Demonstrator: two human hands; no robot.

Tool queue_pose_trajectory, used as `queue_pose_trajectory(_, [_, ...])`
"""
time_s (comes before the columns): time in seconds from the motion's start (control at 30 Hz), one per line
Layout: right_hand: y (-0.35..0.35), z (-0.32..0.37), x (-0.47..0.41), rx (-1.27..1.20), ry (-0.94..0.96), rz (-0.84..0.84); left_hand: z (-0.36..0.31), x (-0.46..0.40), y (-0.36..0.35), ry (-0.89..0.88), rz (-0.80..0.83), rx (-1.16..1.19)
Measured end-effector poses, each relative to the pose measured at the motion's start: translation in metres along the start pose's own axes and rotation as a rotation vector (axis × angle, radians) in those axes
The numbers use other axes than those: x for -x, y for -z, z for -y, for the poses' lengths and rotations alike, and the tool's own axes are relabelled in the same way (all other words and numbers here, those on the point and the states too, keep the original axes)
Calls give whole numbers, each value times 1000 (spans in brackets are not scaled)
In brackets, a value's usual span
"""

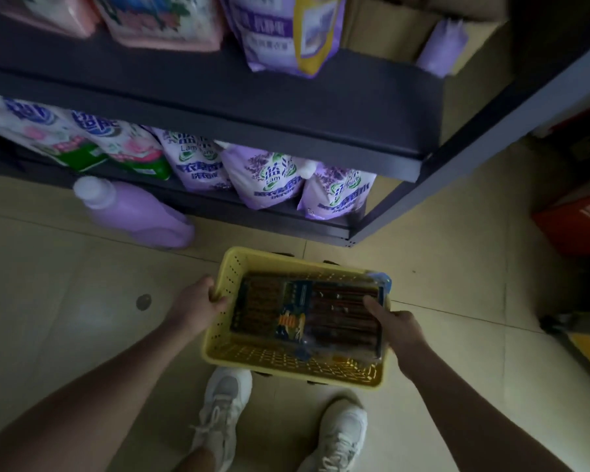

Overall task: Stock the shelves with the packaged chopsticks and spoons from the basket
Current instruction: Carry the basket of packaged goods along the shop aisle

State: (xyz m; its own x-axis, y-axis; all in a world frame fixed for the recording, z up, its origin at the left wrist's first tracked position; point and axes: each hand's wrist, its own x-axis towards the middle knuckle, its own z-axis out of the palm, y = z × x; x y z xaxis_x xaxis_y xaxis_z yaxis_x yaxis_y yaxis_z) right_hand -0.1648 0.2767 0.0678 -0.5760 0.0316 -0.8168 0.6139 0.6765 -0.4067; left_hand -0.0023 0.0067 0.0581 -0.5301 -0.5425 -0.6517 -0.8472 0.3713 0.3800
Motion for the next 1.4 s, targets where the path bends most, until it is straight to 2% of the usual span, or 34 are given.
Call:
queue_pose_trajectory(0.13, [48,49,87,102,78,-8,-26,91,54,7,-30,79])
queue_pose_trajectory(0.3, [82,120,206,187,172,86,-44,215,134,98,-149,241])
queue_pose_trajectory(0.43, [81,160,287,202,277,162,-37,305,189,189,-288,330])
queue_pose_trajectory(0.57, [49,207,373,260,459,268,-8,379,236,310,-430,441])
queue_pose_trajectory(0.73, [-43,259,456,395,552,474,58,446,287,422,-614,580])
queue_pose_trajectory(0.93, [-213,291,538,492,624,657,182,493,362,531,-759,641])
queue_pose_trajectory(1.17, [-402,331,635,557,715,687,332,509,470,532,-868,704])
queue_pose_trajectory(1.27, [-463,360,665,585,773,719,377,500,515,534,-917,700])
queue_pose_trajectory(1.4, [-551,411,674,612,876,678,428,462,575,554,-997,733])
